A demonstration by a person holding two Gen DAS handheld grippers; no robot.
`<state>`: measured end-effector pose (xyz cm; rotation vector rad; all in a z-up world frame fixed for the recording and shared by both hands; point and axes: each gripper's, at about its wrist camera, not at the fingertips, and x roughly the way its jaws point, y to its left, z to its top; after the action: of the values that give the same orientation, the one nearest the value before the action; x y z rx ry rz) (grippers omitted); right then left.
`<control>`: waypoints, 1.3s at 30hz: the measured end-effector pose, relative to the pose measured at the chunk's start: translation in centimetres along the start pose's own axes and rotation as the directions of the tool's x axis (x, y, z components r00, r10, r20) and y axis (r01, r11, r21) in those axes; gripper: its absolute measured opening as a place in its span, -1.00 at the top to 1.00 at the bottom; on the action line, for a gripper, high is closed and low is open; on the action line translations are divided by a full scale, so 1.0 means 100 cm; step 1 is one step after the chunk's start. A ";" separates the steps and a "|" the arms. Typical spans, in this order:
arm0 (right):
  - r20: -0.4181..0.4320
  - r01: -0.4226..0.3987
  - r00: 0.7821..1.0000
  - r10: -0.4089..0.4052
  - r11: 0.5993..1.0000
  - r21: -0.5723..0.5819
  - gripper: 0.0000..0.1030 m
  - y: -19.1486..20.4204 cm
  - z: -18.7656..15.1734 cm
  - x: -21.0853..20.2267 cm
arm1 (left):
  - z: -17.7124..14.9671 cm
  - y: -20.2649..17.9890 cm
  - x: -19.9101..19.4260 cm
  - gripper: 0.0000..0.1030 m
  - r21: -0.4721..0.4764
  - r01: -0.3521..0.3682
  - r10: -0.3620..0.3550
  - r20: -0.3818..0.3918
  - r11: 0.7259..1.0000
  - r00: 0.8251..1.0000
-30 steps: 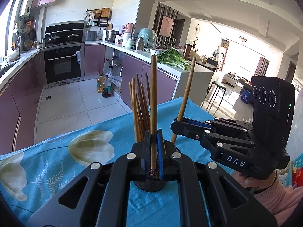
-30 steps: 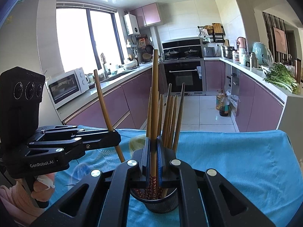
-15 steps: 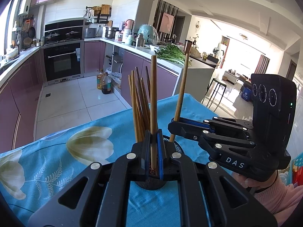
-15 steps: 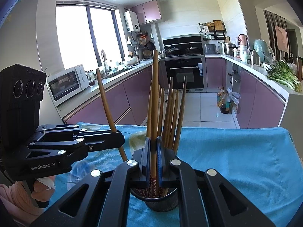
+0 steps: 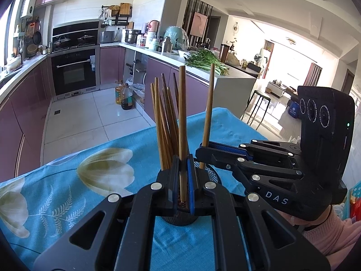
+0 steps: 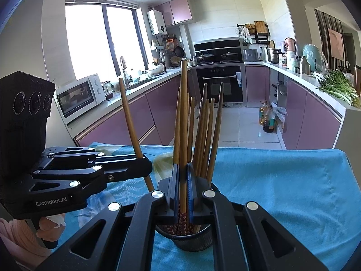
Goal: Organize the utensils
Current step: 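Lower the left gripper's chopstick into the mesh cup beside the right gripper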
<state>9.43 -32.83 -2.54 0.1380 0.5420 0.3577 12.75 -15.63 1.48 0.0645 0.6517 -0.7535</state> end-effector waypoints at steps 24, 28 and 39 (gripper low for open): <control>-0.010 -0.004 1.000 0.004 1.000 0.010 0.89 -0.003 -0.003 0.005 | 0.007 0.007 0.020 0.84 -0.009 -0.028 0.027 -0.024 1.000 0.999; -0.010 -0.006 1.000 0.006 1.000 0.012 0.89 -0.002 -0.003 0.007 | 0.008 0.008 0.024 0.84 -0.009 -0.031 0.031 -0.028 0.999 0.999; -0.014 -0.007 1.000 0.007 1.000 0.028 0.89 -0.002 -0.001 0.014 | 0.011 0.007 0.028 0.83 -0.011 -0.042 0.042 -0.039 0.999 0.998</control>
<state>10.60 -32.46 -3.33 0.1644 0.5606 0.3584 15.36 -17.17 0.63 0.0813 0.6895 -0.7091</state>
